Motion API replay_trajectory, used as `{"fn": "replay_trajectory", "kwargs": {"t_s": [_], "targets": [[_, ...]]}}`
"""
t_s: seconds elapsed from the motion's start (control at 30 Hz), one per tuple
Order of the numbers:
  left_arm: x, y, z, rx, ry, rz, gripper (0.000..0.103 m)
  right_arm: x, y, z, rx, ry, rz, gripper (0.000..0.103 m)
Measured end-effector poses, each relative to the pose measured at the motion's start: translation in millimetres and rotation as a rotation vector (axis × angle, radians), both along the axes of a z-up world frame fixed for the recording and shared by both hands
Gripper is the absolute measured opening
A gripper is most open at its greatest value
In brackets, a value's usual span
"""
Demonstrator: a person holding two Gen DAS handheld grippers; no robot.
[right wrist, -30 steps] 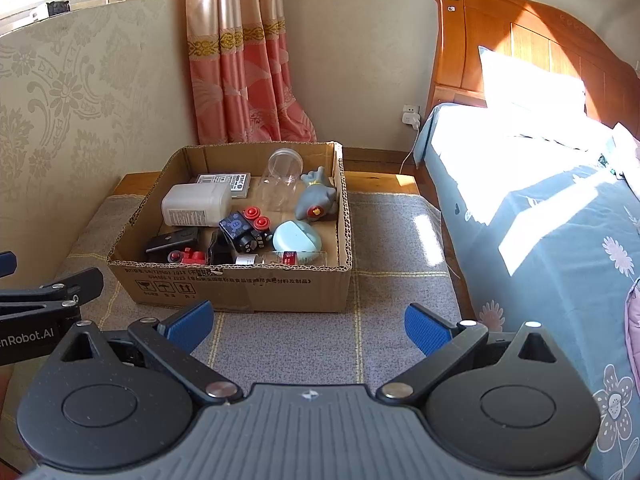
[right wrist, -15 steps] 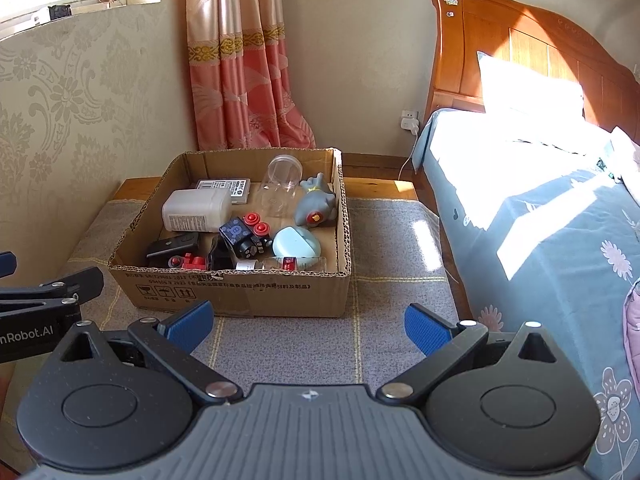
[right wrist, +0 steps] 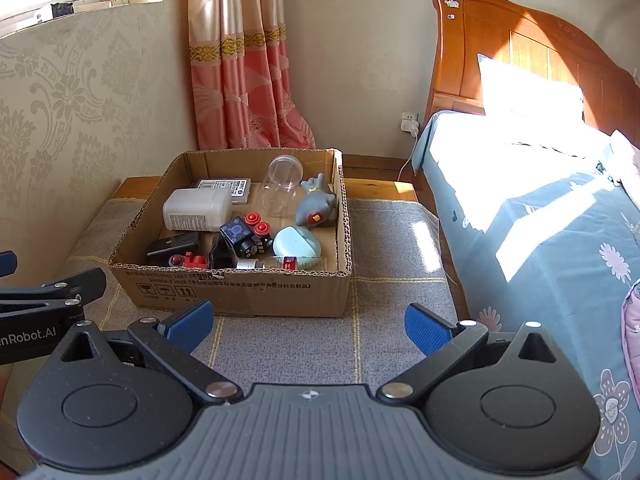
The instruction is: Organize rigid objects
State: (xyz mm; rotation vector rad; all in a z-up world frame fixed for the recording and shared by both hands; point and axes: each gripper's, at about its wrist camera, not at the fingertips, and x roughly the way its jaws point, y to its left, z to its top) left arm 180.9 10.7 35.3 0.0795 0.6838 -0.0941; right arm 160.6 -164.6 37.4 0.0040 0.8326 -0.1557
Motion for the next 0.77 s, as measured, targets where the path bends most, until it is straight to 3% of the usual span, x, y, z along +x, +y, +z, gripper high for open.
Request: {"fn": "replay_trajectory", "kwargs": {"t_s": [0.77], "targets": [[-2.1, -0.5, 2.9, -0.006, -0.003, 0.004, 0.102, -1.6, 0.6, 0.9, -0.005, -0.008, 0.002, 0.103]]}}
